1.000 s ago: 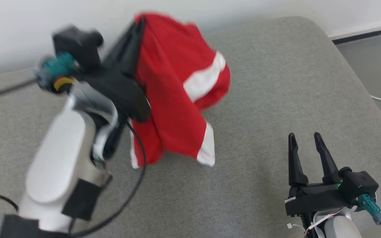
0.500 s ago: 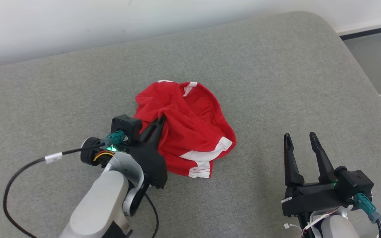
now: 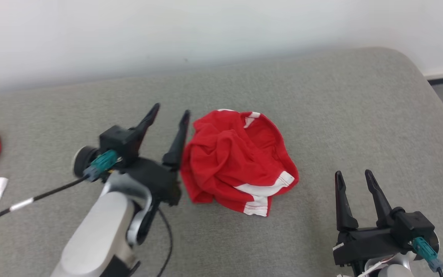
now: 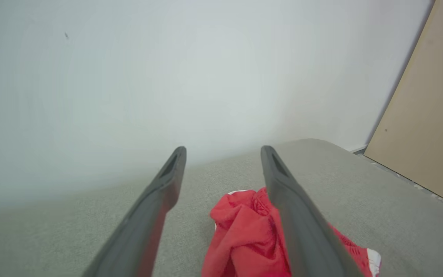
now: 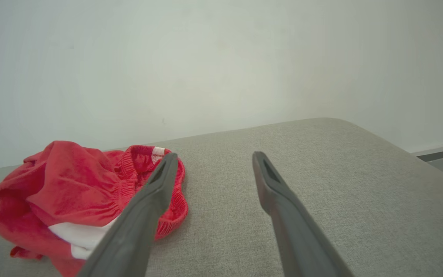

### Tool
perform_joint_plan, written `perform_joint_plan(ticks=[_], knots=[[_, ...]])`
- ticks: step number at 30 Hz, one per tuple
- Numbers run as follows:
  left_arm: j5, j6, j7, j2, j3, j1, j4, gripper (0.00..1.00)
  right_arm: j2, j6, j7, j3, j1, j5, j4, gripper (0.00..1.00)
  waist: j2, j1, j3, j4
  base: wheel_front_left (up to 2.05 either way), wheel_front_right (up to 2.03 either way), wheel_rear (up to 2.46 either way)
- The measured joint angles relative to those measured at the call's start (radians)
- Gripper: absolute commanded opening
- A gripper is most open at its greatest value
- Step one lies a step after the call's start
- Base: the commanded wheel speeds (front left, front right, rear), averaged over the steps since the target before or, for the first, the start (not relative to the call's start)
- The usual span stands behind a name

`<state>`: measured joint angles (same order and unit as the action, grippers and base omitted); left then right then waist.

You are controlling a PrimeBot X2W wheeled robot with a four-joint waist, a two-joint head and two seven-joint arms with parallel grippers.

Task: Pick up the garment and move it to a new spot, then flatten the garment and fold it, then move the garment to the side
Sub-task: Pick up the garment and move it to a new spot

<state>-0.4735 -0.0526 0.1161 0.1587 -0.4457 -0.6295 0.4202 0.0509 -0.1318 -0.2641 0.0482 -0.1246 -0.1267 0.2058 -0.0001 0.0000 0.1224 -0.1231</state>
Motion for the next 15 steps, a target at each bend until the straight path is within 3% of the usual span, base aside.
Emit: perform_joint_plan(ticks=[10, 15], knots=[[0.011, 0.058, 0.092, 0.158, 0.092, 0.177, -0.110, 1.00, 0.000, 0.000, 0.000, 0.015, 0.036, 0.019, -0.001, 1.00, 0.0000, -0.0001, -0.063, 0.091, 0.00, 0.00, 0.00], [0.017, 0.095, 0.118, 0.200, 0.126, 0.264, -0.152, 1.00, 0.000, 0.000, 0.000, 0.018, 0.047, 0.022, 0.000, 1.00, 0.0000, -0.0001, -0.084, 0.122, 0.00, 0.00, 0.00]])
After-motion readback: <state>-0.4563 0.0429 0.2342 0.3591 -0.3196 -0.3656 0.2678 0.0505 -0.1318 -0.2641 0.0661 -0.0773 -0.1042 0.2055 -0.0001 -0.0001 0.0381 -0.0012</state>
